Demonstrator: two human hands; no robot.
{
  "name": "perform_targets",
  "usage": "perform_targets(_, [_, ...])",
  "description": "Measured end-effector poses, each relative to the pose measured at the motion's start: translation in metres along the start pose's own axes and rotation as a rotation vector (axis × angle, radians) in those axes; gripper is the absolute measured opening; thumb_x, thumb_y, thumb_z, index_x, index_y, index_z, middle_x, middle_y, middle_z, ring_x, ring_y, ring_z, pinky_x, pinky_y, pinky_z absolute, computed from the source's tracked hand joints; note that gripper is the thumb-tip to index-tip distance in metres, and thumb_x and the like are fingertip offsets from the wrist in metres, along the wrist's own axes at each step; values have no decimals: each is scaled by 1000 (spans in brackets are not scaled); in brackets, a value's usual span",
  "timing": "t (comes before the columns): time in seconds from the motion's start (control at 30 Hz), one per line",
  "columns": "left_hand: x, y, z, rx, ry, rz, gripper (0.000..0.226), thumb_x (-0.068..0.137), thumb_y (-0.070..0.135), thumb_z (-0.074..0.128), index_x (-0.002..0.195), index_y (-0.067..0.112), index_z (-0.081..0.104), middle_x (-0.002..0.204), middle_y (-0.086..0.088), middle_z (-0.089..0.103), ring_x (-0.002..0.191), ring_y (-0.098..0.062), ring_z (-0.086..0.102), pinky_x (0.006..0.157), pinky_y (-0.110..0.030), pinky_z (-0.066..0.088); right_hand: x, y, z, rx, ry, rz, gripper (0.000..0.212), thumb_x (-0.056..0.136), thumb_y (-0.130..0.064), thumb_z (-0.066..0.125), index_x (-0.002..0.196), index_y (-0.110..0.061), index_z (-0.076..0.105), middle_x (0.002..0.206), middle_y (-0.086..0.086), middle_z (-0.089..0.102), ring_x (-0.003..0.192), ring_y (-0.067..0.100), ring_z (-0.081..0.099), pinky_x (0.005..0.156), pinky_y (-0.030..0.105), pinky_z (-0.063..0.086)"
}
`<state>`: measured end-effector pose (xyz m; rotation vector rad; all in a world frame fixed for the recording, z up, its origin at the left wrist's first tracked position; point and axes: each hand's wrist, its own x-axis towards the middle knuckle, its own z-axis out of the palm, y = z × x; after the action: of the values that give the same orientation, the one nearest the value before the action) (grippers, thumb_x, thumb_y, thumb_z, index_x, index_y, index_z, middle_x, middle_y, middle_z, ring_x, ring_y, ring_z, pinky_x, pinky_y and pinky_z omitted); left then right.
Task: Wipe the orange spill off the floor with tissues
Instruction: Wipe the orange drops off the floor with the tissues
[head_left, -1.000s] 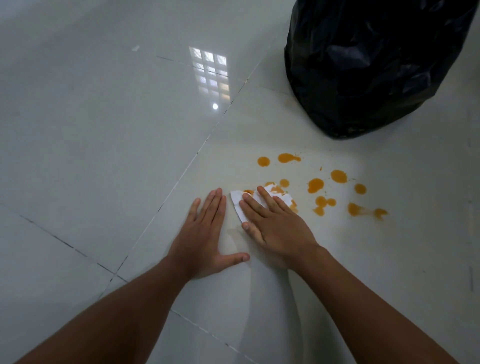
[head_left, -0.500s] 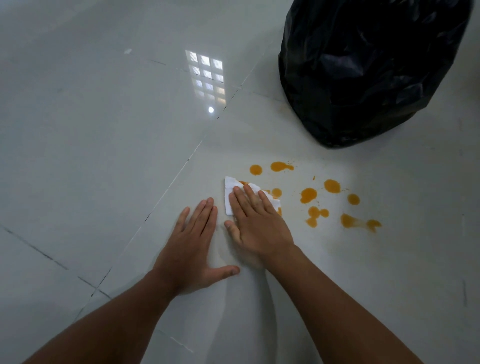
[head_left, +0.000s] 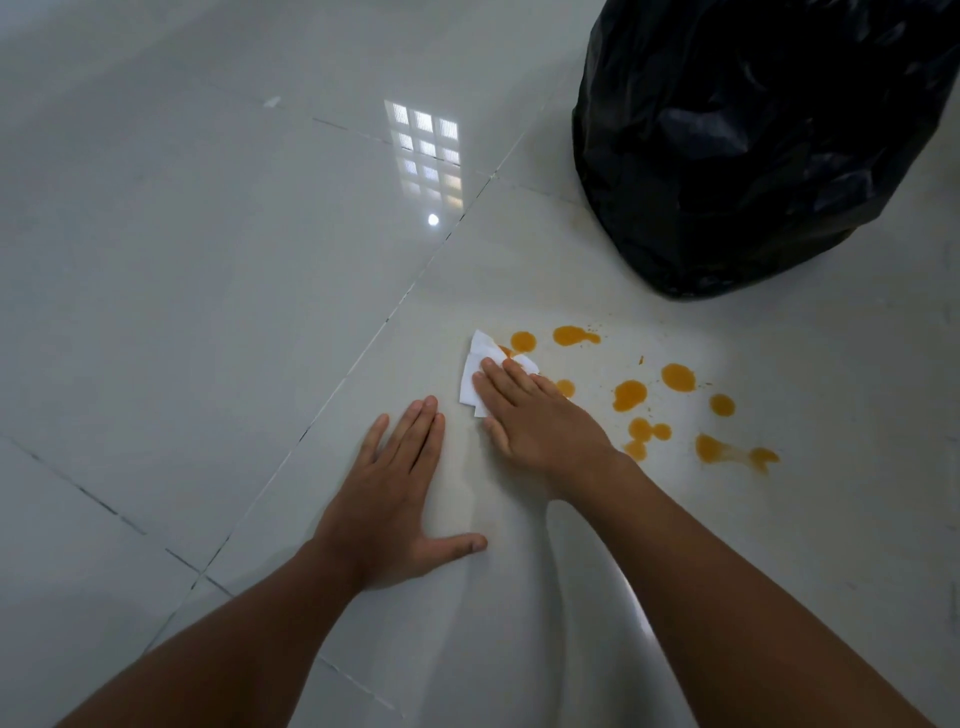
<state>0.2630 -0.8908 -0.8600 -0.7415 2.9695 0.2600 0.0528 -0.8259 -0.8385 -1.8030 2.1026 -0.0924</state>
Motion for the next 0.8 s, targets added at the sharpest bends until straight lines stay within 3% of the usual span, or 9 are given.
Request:
perform_targets(0.27, [1, -2, 2, -25, 2, 0, 124, 74, 94, 36, 158, 4, 16, 169, -10, 7, 156, -22, 1, 123, -55, 18, 11, 25, -5, -100, 7, -175, 55, 106, -35, 24, 156, -17, 9, 165, -1, 4, 152, 17, -1, 121, 31, -2])
perform_targets(0.4, [1, -1, 3, -26, 12, 0, 124, 75, 93, 38, 157, 4, 18, 169, -10, 9, 156, -22, 3, 123, -55, 19, 20, 14, -3, -139, 30, -60, 64, 103, -47, 21, 156, -14, 7, 165, 2, 3, 152, 17, -1, 122, 33, -2])
perform_targets(0.6, [2, -1, 4, -27, 7, -14, 123, 75, 94, 39, 158, 7, 15, 169, -7, 9, 156, -20, 2, 123, -54, 18, 39, -10, 2, 34, 41, 168, 72, 100, -51, 22, 155, -10, -2, 165, 4, -7, 151, 17, -8, 122, 34, -4])
perform_targets(0.8, [0, -1, 2, -24, 4, -12, 123, 75, 93, 38, 158, 6, 15, 169, -8, 8, 156, -20, 2, 123, -54, 18, 37, -7, -9, 63, 20, 119, 65, 104, -43, 18, 155, -8, -1, 165, 5, -7, 151, 16, -11, 123, 33, -5])
